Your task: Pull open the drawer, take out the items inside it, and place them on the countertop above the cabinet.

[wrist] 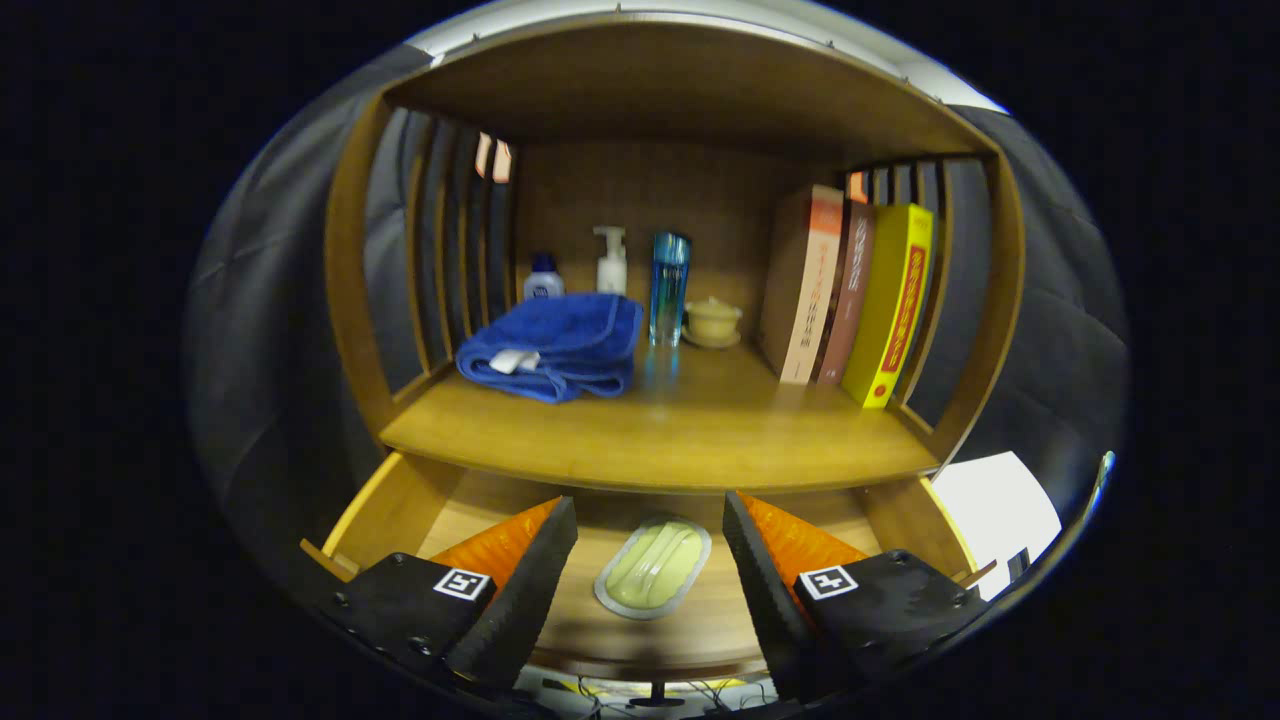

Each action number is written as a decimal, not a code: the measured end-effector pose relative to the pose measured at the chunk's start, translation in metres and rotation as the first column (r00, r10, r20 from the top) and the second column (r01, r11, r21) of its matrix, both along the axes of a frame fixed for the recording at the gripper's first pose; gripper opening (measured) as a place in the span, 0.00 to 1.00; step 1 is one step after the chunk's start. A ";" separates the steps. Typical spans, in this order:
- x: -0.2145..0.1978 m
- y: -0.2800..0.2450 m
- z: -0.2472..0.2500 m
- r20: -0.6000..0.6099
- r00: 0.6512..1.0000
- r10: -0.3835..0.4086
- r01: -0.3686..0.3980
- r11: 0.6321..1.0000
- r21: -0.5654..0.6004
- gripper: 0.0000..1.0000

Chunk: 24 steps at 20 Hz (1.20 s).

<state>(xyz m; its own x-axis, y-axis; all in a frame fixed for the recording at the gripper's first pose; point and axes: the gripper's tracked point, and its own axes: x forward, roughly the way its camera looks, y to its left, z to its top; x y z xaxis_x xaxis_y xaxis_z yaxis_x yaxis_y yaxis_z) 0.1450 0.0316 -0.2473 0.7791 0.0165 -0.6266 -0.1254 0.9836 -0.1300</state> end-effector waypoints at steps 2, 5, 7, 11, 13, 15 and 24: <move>0.003 0.001 -0.034 -0.098 0.995 -0.016 0.014 1.000 -0.018 0.97; -0.001 -0.007 -0.073 -0.197 0.979 -0.047 0.036 0.997 -0.062 0.97; -0.006 -0.009 -0.095 -0.250 0.966 -0.071 0.057 0.996 -0.062 0.97; -0.010 -0.021 -0.120 -0.304 0.946 -0.113 0.090 0.992 -0.089 0.94; -0.011 -0.022 -0.126 -0.318 0.941 -0.119 0.095 0.991 -0.090 0.85; -0.017 -0.023 -0.132 -0.350 0.930 -0.112 0.085 0.992 -0.092 0.75; -0.017 -0.030 -0.113 -0.302 0.948 -0.104 0.102 0.995 -0.020 0.27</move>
